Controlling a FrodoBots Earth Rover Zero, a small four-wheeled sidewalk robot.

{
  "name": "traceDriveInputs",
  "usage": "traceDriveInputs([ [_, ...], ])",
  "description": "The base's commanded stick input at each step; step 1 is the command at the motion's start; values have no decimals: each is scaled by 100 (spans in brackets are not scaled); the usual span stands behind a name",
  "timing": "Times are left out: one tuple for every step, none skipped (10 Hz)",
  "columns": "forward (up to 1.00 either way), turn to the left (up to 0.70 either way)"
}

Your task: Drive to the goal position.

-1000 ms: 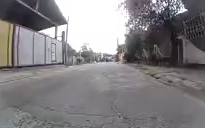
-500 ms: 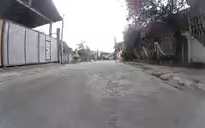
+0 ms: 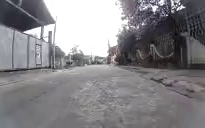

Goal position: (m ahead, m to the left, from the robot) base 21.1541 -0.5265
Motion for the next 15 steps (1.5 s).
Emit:
traceDriveInputs([
  [100, 5],
  [100, 5],
  [100, 5],
  [100, 5],
  [100, 5],
  [100, 5],
  [100, 5],
  [100, 5],
  [100, -9],
  [100, -35],
  [100, -35],
  [100, -35],
  [100, -35],
  [100, 3],
  [100, 5],
])
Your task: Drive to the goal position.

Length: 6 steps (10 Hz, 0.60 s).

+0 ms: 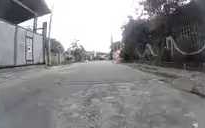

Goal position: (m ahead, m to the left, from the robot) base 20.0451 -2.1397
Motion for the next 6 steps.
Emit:
traceDriveInputs([
  [100, 5],
  [100, 5],
  [100, 5],
  [100, 5],
  [100, 5],
  [100, 5],
])
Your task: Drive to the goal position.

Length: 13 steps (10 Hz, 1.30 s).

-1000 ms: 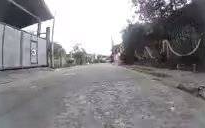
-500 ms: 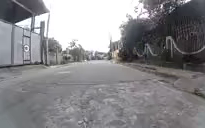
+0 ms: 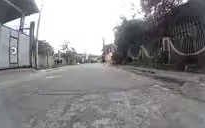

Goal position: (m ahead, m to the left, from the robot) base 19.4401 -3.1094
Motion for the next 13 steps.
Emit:
traceDriveInputs([
  [100, 5],
  [100, 8],
  [100, 45],
  [100, 45],
  [100, 42],
  [100, 5],
  [100, 5],
  [100, 5],
  [100, 5],
  [100, -23],
  [100, -5],
  [100, 5],
  [100, 5],
])
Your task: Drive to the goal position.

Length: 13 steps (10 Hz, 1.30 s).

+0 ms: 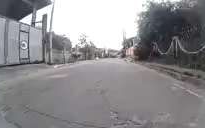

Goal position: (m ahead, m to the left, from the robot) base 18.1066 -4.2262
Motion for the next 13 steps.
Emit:
traceDriveInputs([
  [100, 5],
  [100, 5],
  [100, 5],
  [100, 5],
  [100, 5],
  [100, 5],
  [100, -8],
  [100, -24],
  [100, -29],
  [100, 4],
  [100, 5],
  [100, 5],
  [100, 5],
])
